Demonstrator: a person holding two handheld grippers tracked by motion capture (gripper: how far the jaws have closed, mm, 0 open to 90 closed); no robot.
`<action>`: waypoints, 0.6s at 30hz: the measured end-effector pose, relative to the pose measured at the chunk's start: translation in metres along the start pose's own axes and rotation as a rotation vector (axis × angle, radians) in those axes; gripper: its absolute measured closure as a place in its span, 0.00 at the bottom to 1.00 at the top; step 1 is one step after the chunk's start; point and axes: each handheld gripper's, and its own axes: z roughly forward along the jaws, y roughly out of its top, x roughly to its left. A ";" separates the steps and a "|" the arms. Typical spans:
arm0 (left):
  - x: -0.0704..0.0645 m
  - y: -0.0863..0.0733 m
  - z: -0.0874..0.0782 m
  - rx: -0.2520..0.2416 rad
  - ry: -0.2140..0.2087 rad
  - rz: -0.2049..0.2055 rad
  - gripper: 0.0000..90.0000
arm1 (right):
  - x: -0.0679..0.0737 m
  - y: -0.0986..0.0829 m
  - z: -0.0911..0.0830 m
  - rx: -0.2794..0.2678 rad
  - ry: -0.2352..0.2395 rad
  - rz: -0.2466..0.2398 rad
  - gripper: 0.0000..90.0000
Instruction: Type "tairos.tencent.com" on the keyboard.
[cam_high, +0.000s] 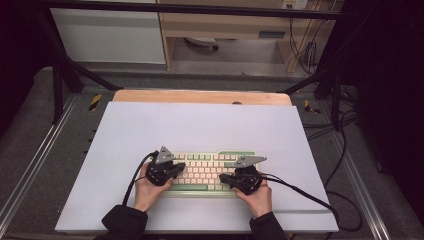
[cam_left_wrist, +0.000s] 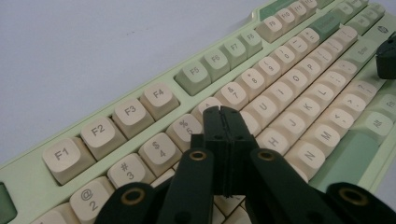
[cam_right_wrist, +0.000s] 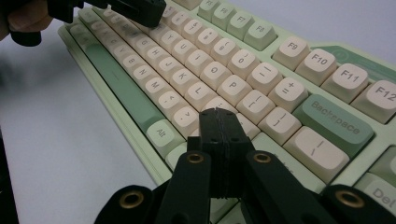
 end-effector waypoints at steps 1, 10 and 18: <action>0.000 0.000 0.000 0.000 -0.001 0.001 1.00 | 0.000 0.000 0.000 0.000 0.000 -0.001 1.00; -0.001 -0.001 0.002 0.001 -0.010 0.008 1.00 | 0.000 0.000 0.000 0.002 -0.005 0.000 1.00; -0.003 -0.001 0.002 0.001 -0.013 0.011 1.00 | -0.001 0.000 -0.001 0.001 -0.005 0.000 1.00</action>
